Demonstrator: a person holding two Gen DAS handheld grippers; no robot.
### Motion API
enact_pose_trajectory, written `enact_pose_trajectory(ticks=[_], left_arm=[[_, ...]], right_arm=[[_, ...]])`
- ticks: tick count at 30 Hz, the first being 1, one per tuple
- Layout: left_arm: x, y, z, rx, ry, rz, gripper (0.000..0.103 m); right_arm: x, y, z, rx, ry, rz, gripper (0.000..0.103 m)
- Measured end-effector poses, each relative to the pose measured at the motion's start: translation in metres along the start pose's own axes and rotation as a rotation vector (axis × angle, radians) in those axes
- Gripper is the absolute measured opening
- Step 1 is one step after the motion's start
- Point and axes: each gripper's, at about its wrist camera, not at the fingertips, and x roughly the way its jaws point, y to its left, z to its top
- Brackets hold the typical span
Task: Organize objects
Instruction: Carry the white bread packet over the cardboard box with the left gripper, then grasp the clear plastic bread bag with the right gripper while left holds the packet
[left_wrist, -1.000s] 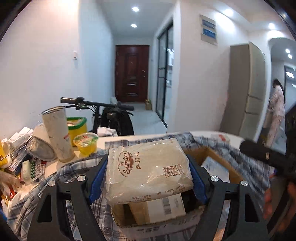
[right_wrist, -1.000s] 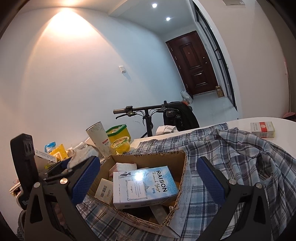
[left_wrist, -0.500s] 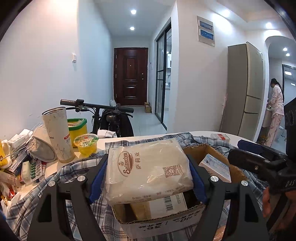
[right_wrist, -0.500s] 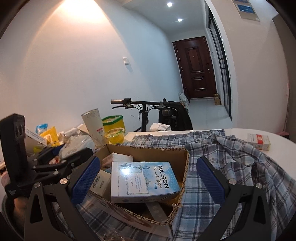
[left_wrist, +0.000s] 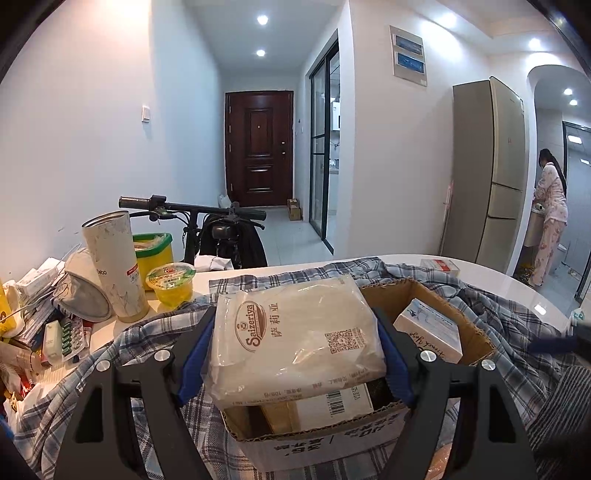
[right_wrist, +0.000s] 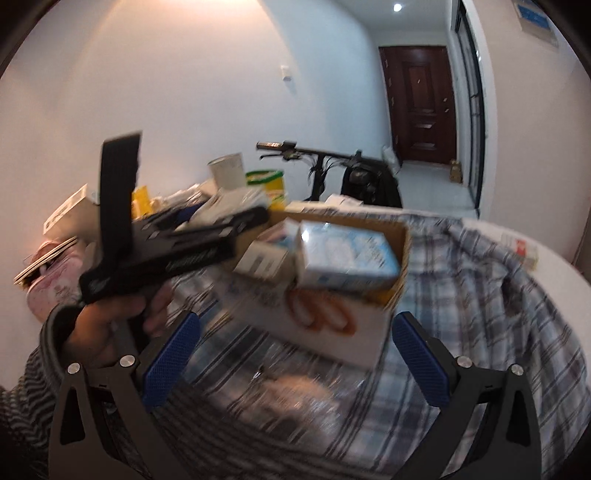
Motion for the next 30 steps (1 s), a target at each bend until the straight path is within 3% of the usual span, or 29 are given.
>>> enact_pose_trajectory(ticks=[4,7,15,20,25,30], left_arm=[[0.000,0.000,0.000,-0.003,-0.001,0.002,0.080],[0.000,0.002,0.001,-0.012,-0.002,0.004,0.080],[0.003,0.008,0.000,-0.036,0.008,0.004,0.080],[0.004,0.008,0.000,-0.035,0.011,0.004,0.080],[0.004,0.008,-0.001,-0.040,0.011,0.004,0.080],[0.004,0.009,-0.001,-0.042,0.008,0.005,0.080]], right_arm=[[0.017,0.006,-0.021,0.010,0.085,0.014,0.103],[0.041,0.007,-0.037,-0.008,0.194,-0.034,0.103],[0.077,0.007,-0.056,-0.029,0.328,-0.109,0.103],[0.084,0.008,-0.058,-0.037,0.356,-0.127,0.103],[0.076,0.004,-0.060,-0.026,0.322,-0.131,0.075],[0.056,0.006,-0.058,-0.043,0.243,-0.118,0.073]])
